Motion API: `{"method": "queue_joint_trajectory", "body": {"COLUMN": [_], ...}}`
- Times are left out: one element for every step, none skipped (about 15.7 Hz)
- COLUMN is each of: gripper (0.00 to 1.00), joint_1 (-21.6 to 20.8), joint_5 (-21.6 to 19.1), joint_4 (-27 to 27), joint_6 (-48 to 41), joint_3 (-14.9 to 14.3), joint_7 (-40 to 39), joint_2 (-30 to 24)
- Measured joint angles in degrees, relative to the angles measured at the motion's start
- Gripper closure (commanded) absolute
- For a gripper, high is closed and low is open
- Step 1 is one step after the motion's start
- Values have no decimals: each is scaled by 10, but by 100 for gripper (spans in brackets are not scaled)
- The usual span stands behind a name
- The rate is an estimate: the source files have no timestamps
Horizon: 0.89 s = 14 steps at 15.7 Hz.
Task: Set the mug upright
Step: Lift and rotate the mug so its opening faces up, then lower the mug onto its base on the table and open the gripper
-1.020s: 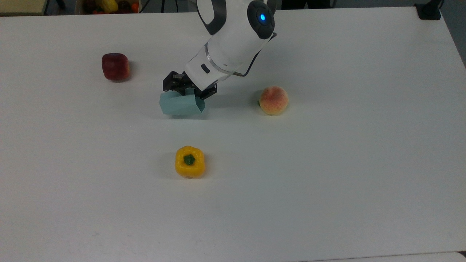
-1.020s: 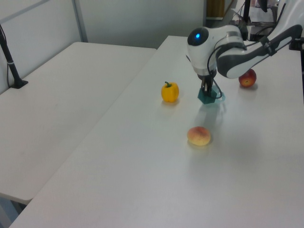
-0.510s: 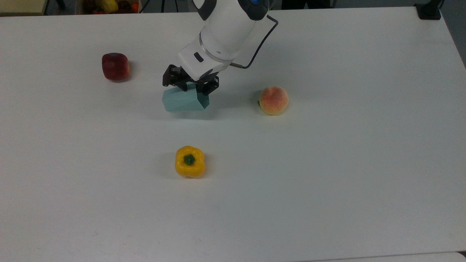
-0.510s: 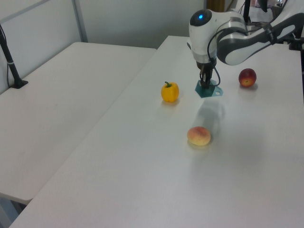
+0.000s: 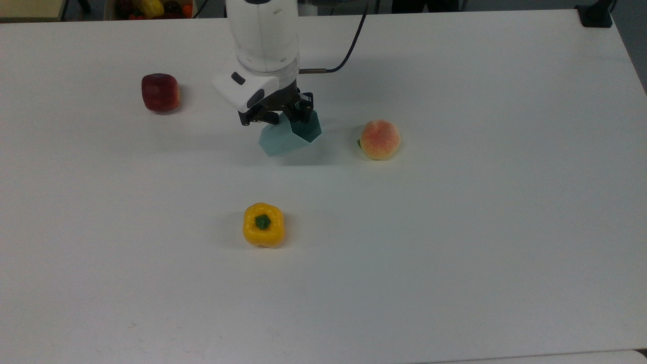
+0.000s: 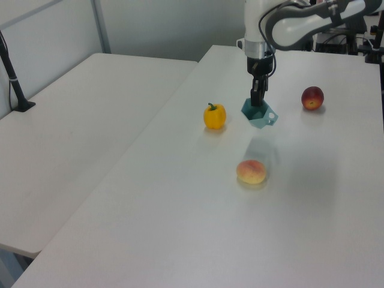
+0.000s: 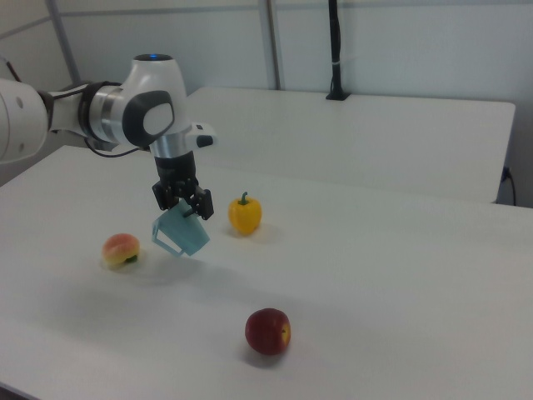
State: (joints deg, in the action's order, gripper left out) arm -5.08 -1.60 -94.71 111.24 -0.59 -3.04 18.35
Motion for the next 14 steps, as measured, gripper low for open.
{"method": "queue_joint_trajectory", "body": {"gripper": [100, 100, 100, 100, 100, 100, 100, 100, 100, 100, 100, 100, 100, 100], "joint_1": [7, 14, 22, 30, 40, 50, 61, 73, 84, 92, 98, 100, 101, 101], "joint_5": [-34, -66, -98, -131, -157, -180, -201, -224, -247, -266, -278, -285, -287, -287], "joint_4": [-1, -1, -3, -4, -8, -11, -14, -18, -20, -21, -21, -21, -21, -21], "joint_6": [0, 0, 0, 0, 0, 0, 0, -2, -5, -10, -14, -17, -22, -28], "joint_3": [-2, -4, -7, -10, -11, -12, -12, -12, -13, -13, -13, -13, -13, -12], "joint_7": [-46, -93, -140, -184, -221, -249, -271, -288, -303, -314, -320, -323, -324, -324], "joint_2": [1, 2, 3, 5, 8, 12, 17, 24, 31, 39, 45, 49, 52, 55]}}
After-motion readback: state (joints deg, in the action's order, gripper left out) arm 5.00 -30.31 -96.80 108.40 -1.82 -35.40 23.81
